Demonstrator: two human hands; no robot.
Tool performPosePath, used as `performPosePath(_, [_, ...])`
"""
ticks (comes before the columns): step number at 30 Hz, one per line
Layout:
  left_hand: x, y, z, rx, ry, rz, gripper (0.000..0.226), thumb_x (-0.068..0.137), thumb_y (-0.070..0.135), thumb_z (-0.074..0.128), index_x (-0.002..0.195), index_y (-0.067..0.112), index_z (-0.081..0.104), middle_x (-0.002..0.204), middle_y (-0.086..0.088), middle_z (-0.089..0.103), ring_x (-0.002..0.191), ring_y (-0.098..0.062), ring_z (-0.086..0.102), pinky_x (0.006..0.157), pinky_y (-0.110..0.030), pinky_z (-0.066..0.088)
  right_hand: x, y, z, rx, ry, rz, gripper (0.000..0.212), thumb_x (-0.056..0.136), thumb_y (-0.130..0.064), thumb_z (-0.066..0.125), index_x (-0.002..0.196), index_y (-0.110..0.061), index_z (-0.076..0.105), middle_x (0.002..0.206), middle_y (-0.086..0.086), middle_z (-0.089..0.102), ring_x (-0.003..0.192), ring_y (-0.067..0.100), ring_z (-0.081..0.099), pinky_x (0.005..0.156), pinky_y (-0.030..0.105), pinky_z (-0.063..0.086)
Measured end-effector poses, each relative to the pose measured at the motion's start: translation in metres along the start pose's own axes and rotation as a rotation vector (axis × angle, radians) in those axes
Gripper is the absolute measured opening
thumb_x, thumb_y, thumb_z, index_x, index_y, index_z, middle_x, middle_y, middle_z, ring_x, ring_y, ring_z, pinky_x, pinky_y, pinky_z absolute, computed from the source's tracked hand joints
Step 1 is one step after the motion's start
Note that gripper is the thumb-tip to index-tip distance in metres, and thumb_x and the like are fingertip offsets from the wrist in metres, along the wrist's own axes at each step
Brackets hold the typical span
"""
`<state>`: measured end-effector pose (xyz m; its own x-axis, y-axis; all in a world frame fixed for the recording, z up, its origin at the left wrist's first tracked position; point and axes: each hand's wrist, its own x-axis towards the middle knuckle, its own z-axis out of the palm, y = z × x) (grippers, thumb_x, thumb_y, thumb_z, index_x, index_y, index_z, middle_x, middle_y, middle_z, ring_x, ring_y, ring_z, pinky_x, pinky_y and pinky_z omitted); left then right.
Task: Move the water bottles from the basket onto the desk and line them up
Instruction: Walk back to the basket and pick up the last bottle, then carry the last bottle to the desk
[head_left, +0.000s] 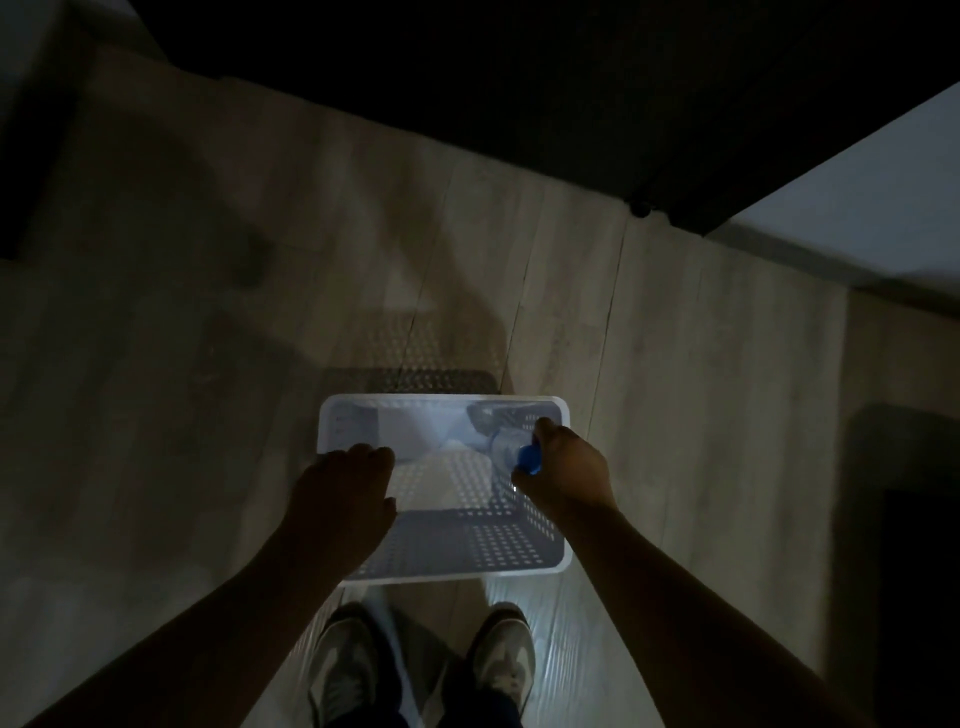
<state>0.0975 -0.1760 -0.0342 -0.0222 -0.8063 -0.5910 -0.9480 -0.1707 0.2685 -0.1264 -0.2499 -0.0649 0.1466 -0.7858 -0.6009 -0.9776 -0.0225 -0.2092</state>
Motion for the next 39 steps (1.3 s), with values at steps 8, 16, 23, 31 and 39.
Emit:
performPosePath(8, [-0.06, 0.033, -0.072, -0.021, 0.039, 0.02, 0.042, 0.092, 0.042, 0.049, 0.128, 0.021, 0.043, 0.124, 0.002, 0.055, 0.114, -0.014, 0.055, 0.094, -0.03, 0.049, -0.09, -0.035, -0.077, 0.144, 0.114, 0.037, 0.036, 0.076, -0.036, 0.073, 0.104, -0.024, 0.055, 0.099, -0.005, 0.066, 0.081, 0.008, 0.06, 0.071, 0.02, 0.052])
performPosePath(16, [-0.176, 0.063, -0.194, -0.161, 0.162, 0.096, 0.036, 0.086, 0.025, 0.062, 0.114, 0.003, 0.062, 0.11, -0.015, 0.065, 0.1, -0.03, 0.063, 0.085, -0.037, 0.052, -0.211, -0.091, -0.203, 0.216, 0.199, -0.048, 0.035, 0.075, -0.036, 0.075, 0.105, -0.024, 0.06, 0.098, -0.01, 0.062, 0.074, 0.0, 0.052, 0.06, 0.006, 0.034])
performPosePath(23, [-0.282, 0.09, -0.299, -0.304, 0.331, 0.119, 0.032, 0.084, 0.021, 0.068, 0.107, -0.002, 0.067, 0.095, -0.015, 0.069, 0.088, -0.029, 0.067, 0.079, -0.038, 0.055, -0.324, -0.132, -0.327, 0.324, 0.332, -0.228, 0.033, 0.072, -0.036, 0.077, 0.101, -0.027, 0.062, 0.091, -0.017, 0.059, 0.072, -0.001, 0.057, 0.063, 0.016, 0.052])
performPosePath(31, [-0.384, 0.138, -0.387, -0.389, 0.464, 0.009, 0.028, 0.082, 0.025, 0.071, 0.101, 0.005, 0.069, 0.096, -0.011, 0.069, 0.087, -0.025, 0.066, 0.078, -0.031, 0.053, -0.408, -0.168, -0.447, 0.192, 0.36, -0.507, 0.038, 0.069, -0.05, 0.061, 0.101, -0.031, 0.059, 0.092, -0.017, 0.054, 0.074, -0.003, 0.053, 0.064, 0.014, 0.047])
performPosePath(39, [-0.476, 0.175, -0.419, -0.68, 0.663, -0.254, 0.024, 0.088, 0.026, 0.061, 0.109, 0.014, 0.063, 0.106, -0.001, 0.067, 0.096, -0.014, 0.062, 0.087, -0.03, 0.049, -0.476, -0.197, -0.529, 0.176, 0.366, -0.868, 0.039, 0.07, -0.039, 0.067, 0.105, -0.023, 0.064, 0.099, -0.012, 0.056, 0.083, -0.002, 0.057, 0.073, 0.009, 0.044])
